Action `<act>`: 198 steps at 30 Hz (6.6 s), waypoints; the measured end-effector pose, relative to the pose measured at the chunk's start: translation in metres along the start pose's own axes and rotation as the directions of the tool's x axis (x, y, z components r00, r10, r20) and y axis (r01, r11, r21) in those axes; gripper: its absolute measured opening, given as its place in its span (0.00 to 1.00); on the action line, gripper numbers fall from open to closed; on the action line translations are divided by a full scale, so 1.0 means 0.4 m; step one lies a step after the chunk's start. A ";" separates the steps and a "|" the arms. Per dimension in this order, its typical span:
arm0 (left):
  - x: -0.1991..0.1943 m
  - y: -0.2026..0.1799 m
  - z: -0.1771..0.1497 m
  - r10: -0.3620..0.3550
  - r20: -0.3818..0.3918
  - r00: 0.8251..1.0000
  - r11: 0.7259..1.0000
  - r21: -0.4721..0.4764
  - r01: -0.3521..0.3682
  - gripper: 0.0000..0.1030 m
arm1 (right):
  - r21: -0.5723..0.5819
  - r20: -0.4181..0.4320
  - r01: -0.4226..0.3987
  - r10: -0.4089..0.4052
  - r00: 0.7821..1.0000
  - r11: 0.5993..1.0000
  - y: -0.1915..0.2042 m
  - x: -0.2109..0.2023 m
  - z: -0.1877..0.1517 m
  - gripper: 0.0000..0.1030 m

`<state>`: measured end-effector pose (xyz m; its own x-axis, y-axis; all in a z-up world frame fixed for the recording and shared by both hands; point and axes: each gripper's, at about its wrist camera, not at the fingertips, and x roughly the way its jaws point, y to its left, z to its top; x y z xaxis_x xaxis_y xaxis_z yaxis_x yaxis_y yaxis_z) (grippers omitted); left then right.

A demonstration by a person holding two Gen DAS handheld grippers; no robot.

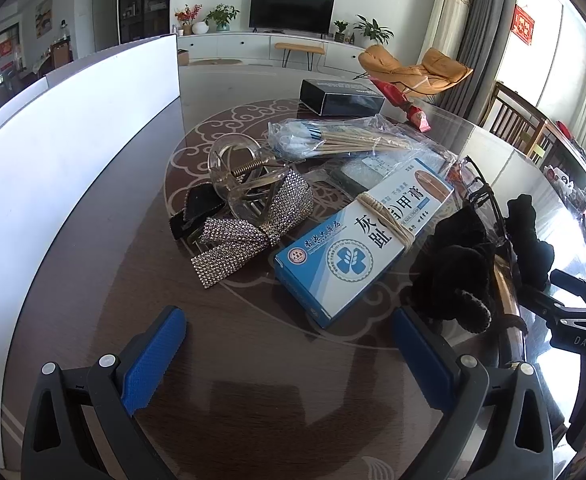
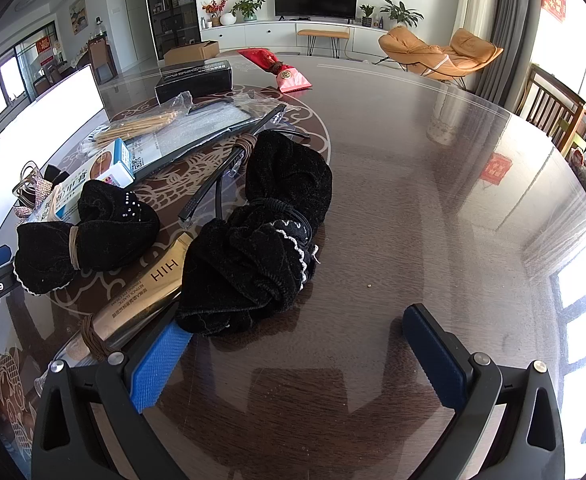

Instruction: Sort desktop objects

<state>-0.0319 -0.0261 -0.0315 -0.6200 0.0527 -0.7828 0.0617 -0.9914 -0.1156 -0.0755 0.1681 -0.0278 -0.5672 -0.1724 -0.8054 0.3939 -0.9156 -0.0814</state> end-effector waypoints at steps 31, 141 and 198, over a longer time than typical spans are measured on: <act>0.001 0.002 0.002 0.016 0.002 1.000 1.000 -0.024 -0.016 1.00 | 0.000 0.000 0.001 -0.001 1.000 1.000 0.002 0.002 0.001 1.00; 0.004 0.164 0.014 0.126 -0.121 0.985 0.990 -0.050 -0.133 1.00 | 0.005 0.004 0.000 0.000 1.000 1.000 -0.003 -0.007 -0.005 1.00; 0.030 0.142 0.054 0.166 -0.044 0.985 0.982 -0.088 -0.169 1.00 | 0.010 0.007 -0.001 0.001 1.000 1.000 -0.003 -0.012 -0.009 1.00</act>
<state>-0.0527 -0.0844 -0.0345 -0.5660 -0.1070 -0.8174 0.2340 -0.9716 -0.0348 -0.0707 0.1715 -0.0259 -0.5717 -0.1753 -0.8015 0.3872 -0.9189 -0.0752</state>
